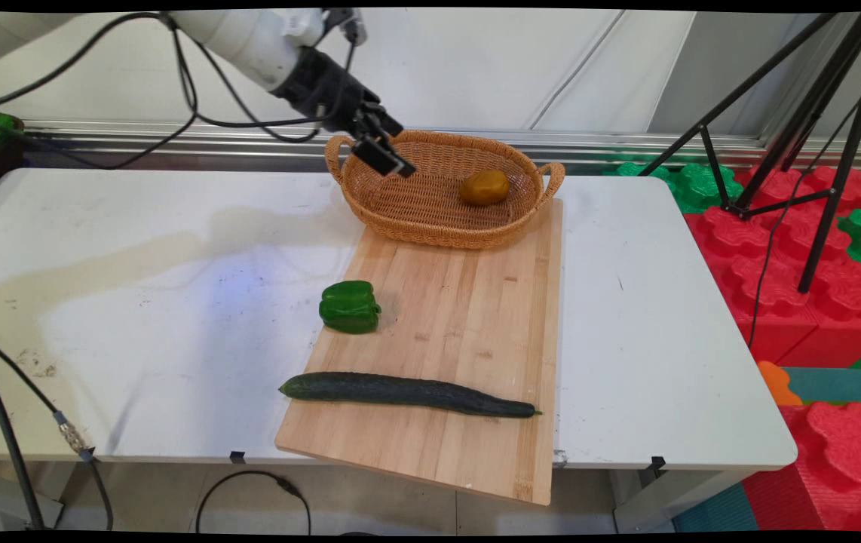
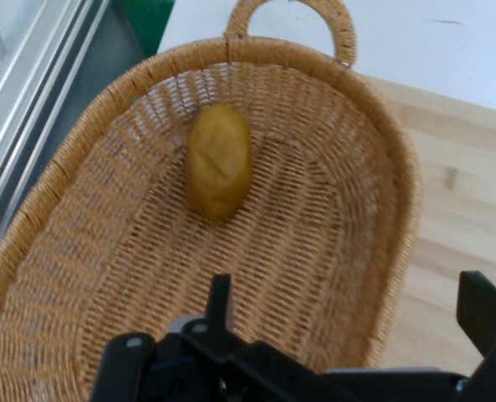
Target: Pick up the potato from the vegetable basket
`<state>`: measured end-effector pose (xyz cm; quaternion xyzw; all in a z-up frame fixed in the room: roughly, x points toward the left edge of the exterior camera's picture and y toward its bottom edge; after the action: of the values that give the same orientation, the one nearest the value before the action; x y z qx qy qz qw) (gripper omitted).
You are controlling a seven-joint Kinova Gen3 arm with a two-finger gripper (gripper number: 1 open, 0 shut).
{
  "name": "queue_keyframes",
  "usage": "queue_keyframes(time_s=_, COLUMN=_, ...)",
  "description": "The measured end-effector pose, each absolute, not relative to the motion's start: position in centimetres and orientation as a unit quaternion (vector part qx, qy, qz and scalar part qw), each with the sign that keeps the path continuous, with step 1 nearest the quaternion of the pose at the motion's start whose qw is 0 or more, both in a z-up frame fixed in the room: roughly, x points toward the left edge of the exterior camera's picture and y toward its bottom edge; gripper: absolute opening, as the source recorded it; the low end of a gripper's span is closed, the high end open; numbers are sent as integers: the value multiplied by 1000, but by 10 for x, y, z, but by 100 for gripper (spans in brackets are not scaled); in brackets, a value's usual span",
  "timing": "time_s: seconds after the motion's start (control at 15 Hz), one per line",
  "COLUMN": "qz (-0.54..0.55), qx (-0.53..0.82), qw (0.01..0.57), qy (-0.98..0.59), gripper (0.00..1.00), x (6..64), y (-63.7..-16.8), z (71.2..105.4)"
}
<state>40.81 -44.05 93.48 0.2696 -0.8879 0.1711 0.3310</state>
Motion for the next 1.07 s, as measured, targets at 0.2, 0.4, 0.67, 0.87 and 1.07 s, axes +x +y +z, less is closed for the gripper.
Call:
queue_keyframes(time_s=0.2, qz=175, qx=275, qw=330, qy=-886, gripper=100, x=397, y=-465, z=923)
queue_keyframes(time_s=0.4, qz=176, qx=282, qw=329, qy=-884, gripper=100, x=384, y=-489, z=908)
queue_keyframes(time_s=0.67, qz=177, qx=289, qw=325, qy=-883, gripper=100, x=371, y=-515, z=889)
queue_keyframes(time_s=0.87, qz=176, qx=292, qw=324, qy=-882, gripper=100, x=361, y=-534, z=877)
queue_keyframes(time_s=1.07, qz=174, qx=294, qw=322, qy=-883, gripper=100, x=354, y=-548, z=866)
